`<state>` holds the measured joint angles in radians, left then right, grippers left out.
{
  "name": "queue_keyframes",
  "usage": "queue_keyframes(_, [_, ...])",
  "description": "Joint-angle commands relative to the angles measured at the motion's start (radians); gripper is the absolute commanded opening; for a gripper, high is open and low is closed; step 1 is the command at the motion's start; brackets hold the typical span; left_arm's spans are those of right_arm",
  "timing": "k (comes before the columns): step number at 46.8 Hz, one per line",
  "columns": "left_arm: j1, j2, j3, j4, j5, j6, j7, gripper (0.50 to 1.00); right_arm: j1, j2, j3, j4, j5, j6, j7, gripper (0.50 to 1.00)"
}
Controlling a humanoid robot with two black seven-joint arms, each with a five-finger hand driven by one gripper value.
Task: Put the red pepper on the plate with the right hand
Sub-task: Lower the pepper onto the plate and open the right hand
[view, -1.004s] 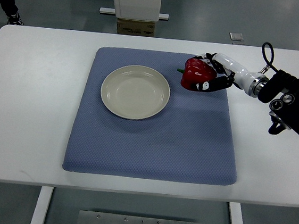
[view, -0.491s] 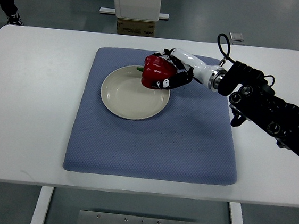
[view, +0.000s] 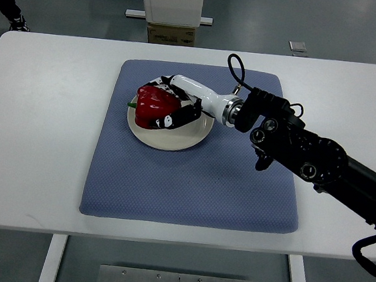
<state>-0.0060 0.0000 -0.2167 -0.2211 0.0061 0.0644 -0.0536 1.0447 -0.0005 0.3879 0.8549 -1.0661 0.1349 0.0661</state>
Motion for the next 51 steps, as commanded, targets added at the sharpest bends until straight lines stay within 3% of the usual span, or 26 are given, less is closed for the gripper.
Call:
queue_keyframes(1, [0.0,0.0,-0.001,0.0,0.0,0.0,0.0,1.0,-0.003,0.001,-0.007,-0.002,0.0,0.0,0.0,0.5])
queue_keyframes(26, [0.0,0.0,0.0,0.0,0.0,0.0,0.0,1.0,-0.026,0.001,-0.011,-0.016,0.026,-0.061,-0.092,0.5])
queue_keyframes(40, [0.0,0.0,0.0,0.0,0.0,0.0,0.0,1.0,-0.041,0.001,-0.009,-0.016,0.038,-0.067,-0.083,0.5])
queue_keyframes(41, [0.0,0.0,-0.001,0.0,0.0,0.0,0.0,1.0,-0.043,0.001,-0.009,-0.016,0.041,-0.067,-0.083,0.591])
queue_keyframes(47, [0.0,0.0,0.0,0.0,0.0,0.0,0.0,1.0,-0.054,0.001,-0.009,-0.016,0.054,-0.067,-0.081,0.669])
queue_keyframes(51, [0.0,0.0,0.0,0.0,0.0,0.0,0.0,1.0,-0.057,0.001,-0.008,-0.016,0.054,-0.067,-0.081,0.786])
